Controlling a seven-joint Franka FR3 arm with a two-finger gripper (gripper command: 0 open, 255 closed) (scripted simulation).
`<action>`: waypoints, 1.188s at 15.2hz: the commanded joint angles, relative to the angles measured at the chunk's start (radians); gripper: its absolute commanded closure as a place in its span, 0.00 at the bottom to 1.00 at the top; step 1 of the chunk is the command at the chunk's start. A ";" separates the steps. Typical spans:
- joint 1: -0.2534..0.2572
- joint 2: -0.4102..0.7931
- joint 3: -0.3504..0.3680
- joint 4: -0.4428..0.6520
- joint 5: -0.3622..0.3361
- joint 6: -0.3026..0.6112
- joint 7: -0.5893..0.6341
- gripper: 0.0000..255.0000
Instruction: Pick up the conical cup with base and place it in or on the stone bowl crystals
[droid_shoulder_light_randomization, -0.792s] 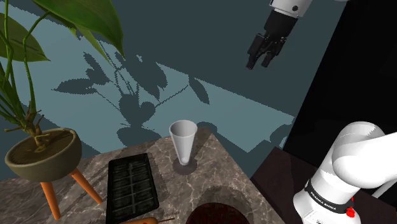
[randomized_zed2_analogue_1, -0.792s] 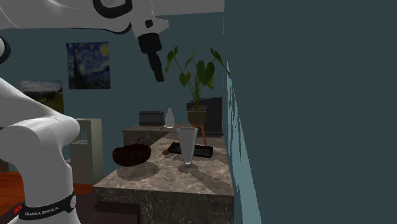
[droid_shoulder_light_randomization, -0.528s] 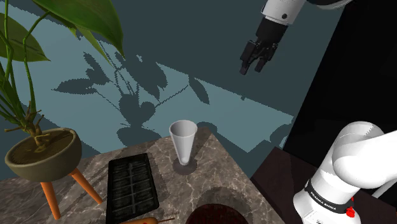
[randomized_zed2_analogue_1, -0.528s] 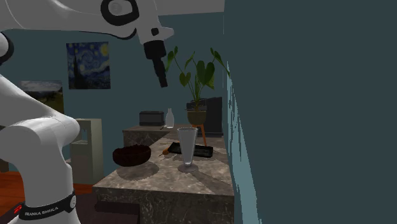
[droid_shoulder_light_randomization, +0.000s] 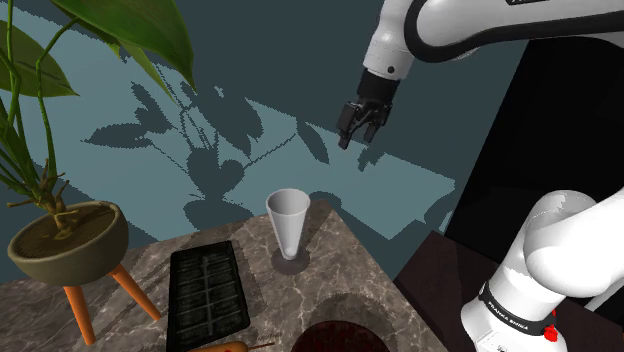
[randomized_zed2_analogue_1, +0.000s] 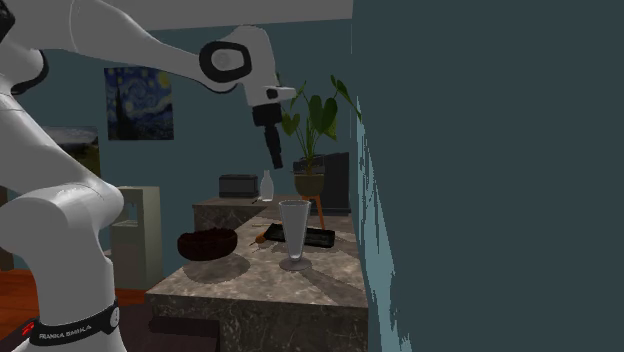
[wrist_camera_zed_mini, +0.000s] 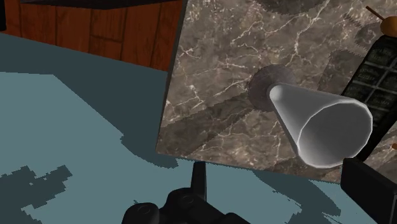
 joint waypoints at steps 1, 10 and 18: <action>0.007 0.055 0.016 0.000 0.011 0.047 0.004 0.00; 0.041 0.341 0.098 0.047 0.040 0.244 0.037 0.00; 0.049 0.432 0.120 0.026 0.037 0.351 0.047 0.00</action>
